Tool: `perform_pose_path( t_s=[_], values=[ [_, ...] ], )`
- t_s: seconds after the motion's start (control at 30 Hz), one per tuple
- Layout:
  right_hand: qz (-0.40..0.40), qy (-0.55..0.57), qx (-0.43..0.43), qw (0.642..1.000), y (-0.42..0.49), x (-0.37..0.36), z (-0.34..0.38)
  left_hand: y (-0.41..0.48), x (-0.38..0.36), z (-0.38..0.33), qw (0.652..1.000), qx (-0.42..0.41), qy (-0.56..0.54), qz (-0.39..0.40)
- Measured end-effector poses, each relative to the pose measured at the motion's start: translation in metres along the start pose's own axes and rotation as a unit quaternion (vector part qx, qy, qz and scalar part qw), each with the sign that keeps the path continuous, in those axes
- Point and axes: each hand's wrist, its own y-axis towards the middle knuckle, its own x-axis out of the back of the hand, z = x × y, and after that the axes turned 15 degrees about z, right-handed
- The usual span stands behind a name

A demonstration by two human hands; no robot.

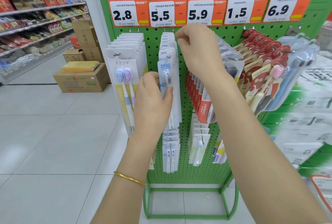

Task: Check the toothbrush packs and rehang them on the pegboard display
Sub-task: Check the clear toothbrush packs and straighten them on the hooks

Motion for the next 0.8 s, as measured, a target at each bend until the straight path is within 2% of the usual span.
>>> perform_pose_path(
  t_s=[0.2,0.47,0.8],
  values=[
    [0.062,-0.009,-0.011,0.998,0.018,0.002,0.004,-0.002,-0.004,-0.003,0.997,-0.030,0.044,-0.049],
    [0.073,-0.002,-0.032,0.997,0.025,0.000,0.002,-0.007,-0.006,-0.011,0.989,-0.075,0.032,-0.122],
    [0.028,-0.065,-0.058,0.996,0.013,0.002,-0.003,-0.011,-0.011,-0.017,0.987,-0.116,-0.009,-0.107]
  ],
)
